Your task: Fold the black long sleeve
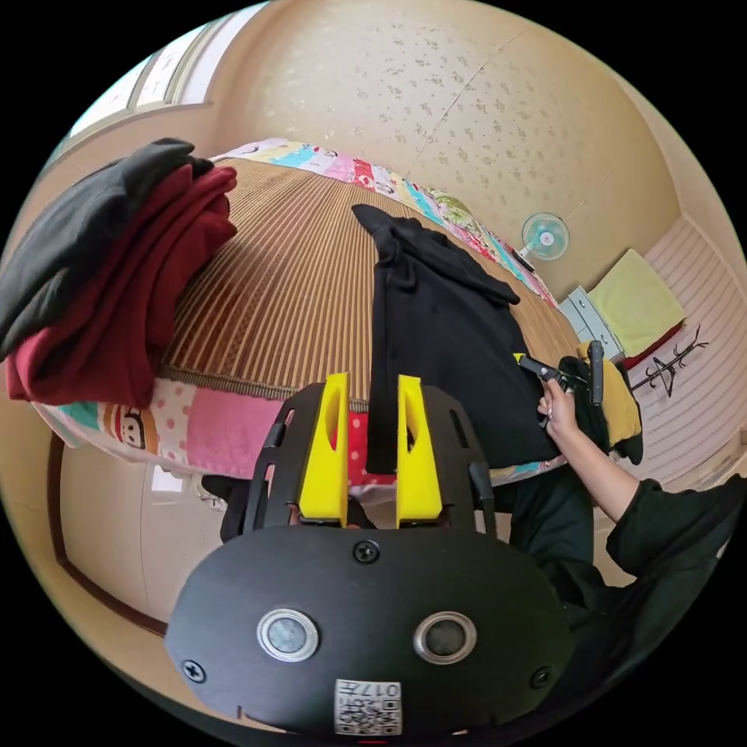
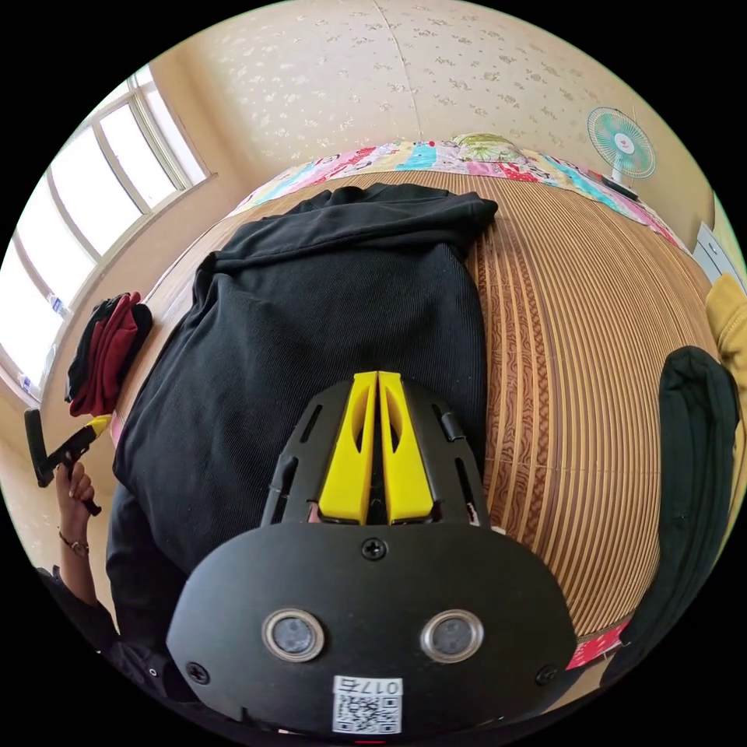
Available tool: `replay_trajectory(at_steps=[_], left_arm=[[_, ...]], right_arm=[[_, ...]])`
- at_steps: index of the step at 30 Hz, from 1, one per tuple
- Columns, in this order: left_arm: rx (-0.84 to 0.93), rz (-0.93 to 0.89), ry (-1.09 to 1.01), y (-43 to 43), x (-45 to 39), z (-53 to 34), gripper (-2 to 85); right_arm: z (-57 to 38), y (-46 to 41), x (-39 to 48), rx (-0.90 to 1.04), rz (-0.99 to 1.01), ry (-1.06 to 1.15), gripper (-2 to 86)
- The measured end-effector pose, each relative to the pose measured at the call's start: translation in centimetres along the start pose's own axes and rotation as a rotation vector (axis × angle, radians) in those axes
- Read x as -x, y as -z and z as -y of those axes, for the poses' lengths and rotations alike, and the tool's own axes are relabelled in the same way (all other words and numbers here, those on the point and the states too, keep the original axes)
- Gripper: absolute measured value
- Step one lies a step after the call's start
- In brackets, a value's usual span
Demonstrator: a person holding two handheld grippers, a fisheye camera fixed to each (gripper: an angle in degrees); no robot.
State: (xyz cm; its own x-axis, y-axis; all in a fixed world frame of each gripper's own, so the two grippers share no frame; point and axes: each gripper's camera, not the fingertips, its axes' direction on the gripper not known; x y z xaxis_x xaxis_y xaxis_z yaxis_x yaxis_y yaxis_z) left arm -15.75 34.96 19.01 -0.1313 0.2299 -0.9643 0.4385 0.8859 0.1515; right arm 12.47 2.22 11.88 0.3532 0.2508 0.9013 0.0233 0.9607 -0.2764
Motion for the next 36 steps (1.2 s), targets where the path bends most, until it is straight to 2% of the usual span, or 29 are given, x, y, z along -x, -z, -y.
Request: replay_trajectory(at_steps=[3, 7, 11, 13, 16, 18, 21, 24, 26, 28, 30, 33, 36], left_arm=[[0.127, -0.020, 0.039, -1.0, 0.0, -0.7, 10.1], [0.164, -0.085, 0.091, 0.7, 0.0, -0.1, 5.7], [0.087, -0.433, 0.089, 6.8, 0.9, -0.5, 4.3], [0.070, -0.489, 0.114, 8.6, 1.0, -0.9, 4.3], [0.077, -0.448, 0.112, 10.1, -0.3, -1.3, 4.2], [0.093, -0.436, 0.130, 10.3, -1.5, -1.4, 4.2], [0.087, -0.498, 0.167, 10.4, -2.7, -1.4, 4.3], [0.052, -0.578, 0.212, 11.1, -4.2, -1.7, 4.2], [0.017, -0.644, 0.214, 12.1, -5.8, -1.9, 4.2], [-0.032, -0.726, 0.185, 13.7, -8.2, -2.0, 4.1], [-0.107, -0.845, 0.103, 16.4, -12.3, -1.7, 4.0], [-0.228, -0.973, -0.050, 20.6, -18.3, -1.2, 4.0], [-0.368, -1.086, -0.090, 23.4, -23.3, -1.2, 4.1]], right_arm=[[0.3, 1.0, 0.3, 0.005, -0.018, 0.008, 0.4], [-0.2, 4.6, 0.8, -0.062, -0.039, 0.017, 0.6], [-4.5, 14.0, -0.2, -0.194, -0.050, -0.009, 1.7], [-7.0, 17.6, -1.4, -0.218, -0.031, -0.011, 3.1], [-10.4, 20.7, -4.7, -0.117, 0.034, -0.059, 7.5], [-12.7, 20.9, -7.5, 0.004, 0.163, -0.103, 9.4], [-14.7, 19.8, -10.3, 0.128, 0.302, -0.207, 9.3], [-15.8, 19.7, -11.0, 0.184, 0.343, -0.260, 6.4], [-16.3, 21.9, -11.1, 0.104, 0.370, -0.239, 4.7], [-16.6, 25.2, -11.5, -0.015, 0.479, -0.221, 4.1], [-16.5, 30.6, -12.7, -0.201, 0.727, -0.184, 3.6], [-16.2, 37.8, -13.8, -0.417, 0.916, -0.097, 3.3], [-16.2, 43.7, -14.3, -0.575, 0.988, 0.007, 3.2]])
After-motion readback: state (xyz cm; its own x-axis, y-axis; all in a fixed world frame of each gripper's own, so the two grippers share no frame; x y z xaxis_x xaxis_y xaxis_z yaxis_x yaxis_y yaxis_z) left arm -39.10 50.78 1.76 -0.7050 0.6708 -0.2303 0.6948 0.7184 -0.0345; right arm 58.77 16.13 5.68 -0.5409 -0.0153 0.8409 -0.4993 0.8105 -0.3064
